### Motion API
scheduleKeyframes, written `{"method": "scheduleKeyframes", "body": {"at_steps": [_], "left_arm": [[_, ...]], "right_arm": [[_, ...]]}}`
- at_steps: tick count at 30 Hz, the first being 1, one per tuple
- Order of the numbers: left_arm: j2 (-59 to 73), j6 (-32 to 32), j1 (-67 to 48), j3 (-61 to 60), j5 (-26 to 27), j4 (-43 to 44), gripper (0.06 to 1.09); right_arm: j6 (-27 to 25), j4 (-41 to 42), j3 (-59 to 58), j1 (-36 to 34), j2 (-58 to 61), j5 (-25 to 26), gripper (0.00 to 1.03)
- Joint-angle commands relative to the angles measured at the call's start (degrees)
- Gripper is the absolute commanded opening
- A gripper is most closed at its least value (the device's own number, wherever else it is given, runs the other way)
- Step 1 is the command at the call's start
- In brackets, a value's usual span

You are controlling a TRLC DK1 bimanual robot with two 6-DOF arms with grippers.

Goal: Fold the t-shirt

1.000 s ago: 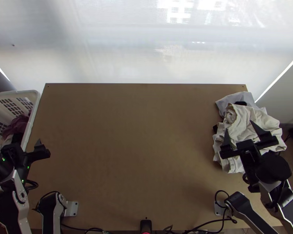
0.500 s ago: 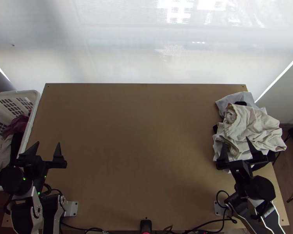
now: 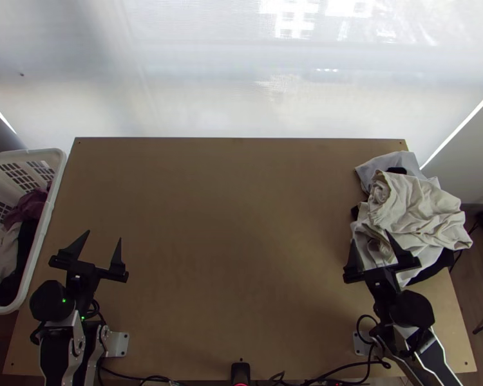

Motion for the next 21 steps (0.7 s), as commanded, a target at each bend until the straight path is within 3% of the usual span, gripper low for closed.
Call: {"method": "scheduleKeyframes", "body": {"at_steps": [1, 21], "left_arm": [[-0.9, 2.8, -1.5, -6.1, 0.1, 0.1, 1.03], [-0.7, 4.7, -1.5, -6.3, 1.5, -1.6, 1.03]], "right_arm": [[3.6, -0.7, -0.9, -0.6, -0.2, -4.5, 0.98], [3.7, -1.2, -0.9, -0.7, -0.4, -5.7, 0.98]]}}
